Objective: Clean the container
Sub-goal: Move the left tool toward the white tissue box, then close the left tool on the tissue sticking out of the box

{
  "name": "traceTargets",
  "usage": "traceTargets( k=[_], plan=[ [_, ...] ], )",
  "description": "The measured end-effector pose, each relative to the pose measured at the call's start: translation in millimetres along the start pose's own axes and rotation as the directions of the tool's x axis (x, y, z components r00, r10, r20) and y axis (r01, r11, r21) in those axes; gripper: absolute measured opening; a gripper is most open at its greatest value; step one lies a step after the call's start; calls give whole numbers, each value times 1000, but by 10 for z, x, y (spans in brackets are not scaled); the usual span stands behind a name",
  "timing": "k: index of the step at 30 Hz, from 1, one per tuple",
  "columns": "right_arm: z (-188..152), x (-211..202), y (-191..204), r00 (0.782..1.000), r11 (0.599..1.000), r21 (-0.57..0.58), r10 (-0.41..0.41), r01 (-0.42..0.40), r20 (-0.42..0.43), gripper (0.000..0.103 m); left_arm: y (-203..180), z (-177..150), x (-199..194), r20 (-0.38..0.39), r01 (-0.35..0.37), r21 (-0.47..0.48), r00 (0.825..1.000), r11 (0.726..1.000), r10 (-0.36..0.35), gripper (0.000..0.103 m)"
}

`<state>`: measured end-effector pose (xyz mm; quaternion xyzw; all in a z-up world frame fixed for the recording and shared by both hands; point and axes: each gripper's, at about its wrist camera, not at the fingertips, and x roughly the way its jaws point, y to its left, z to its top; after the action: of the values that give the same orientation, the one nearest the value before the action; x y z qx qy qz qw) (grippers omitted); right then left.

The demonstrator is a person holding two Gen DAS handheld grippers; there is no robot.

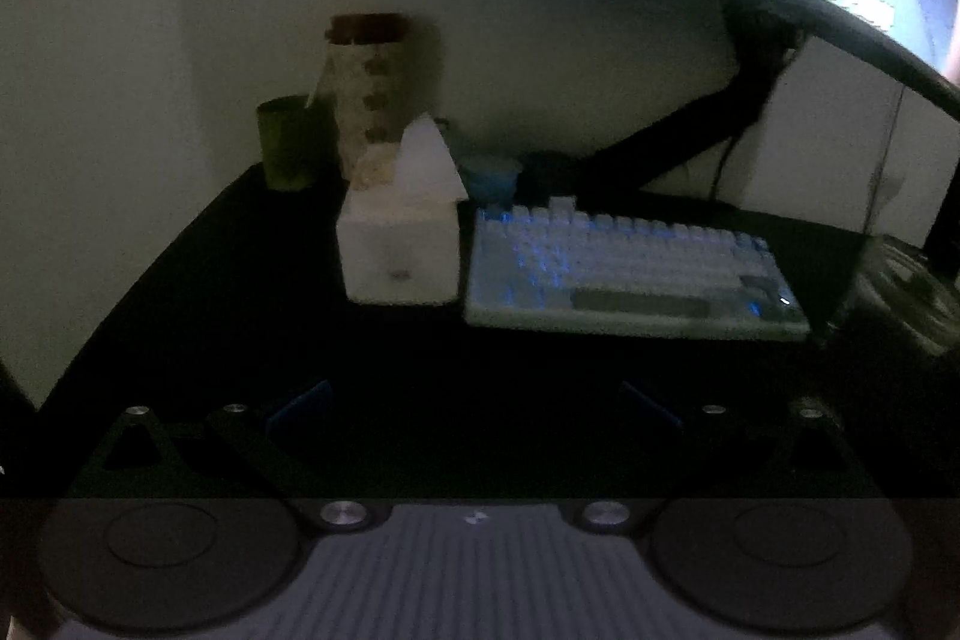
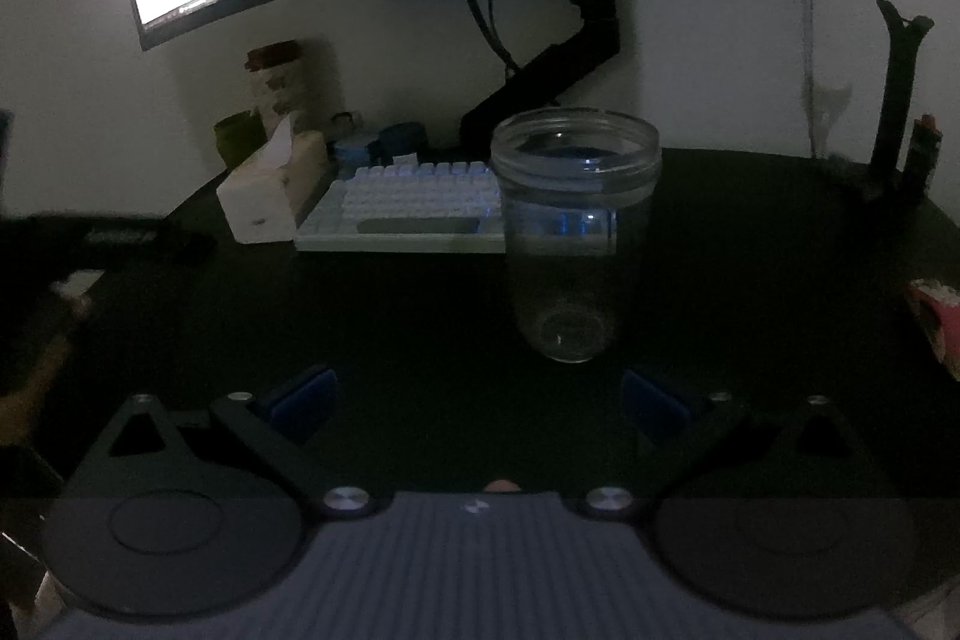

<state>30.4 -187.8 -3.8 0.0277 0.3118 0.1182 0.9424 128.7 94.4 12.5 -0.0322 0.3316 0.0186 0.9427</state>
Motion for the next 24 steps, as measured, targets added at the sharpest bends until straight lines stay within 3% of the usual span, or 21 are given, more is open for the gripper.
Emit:
traceTargets(
  k=[7,14,17,24],
  plan=[
    [43,63,-14,1000,1000,-7,23,-23,-13,103,39,305,341,44,4,3,999,1000,-4,103],
    [57,110,-27,999,1000,-10,28,-28,-22,103,182,789,879,26,31,-73,999,997,-29,103],
    [50,123,-35,999,999,-16,28,-28,-33,103,249,953,1124,5,-1,-108,1000,994,2,103],
    [4,139,-76,998,1000,-24,19,-20,-54,103,394,1089,1454,-27,12,-166,999,986,-16,102]
  ],
)
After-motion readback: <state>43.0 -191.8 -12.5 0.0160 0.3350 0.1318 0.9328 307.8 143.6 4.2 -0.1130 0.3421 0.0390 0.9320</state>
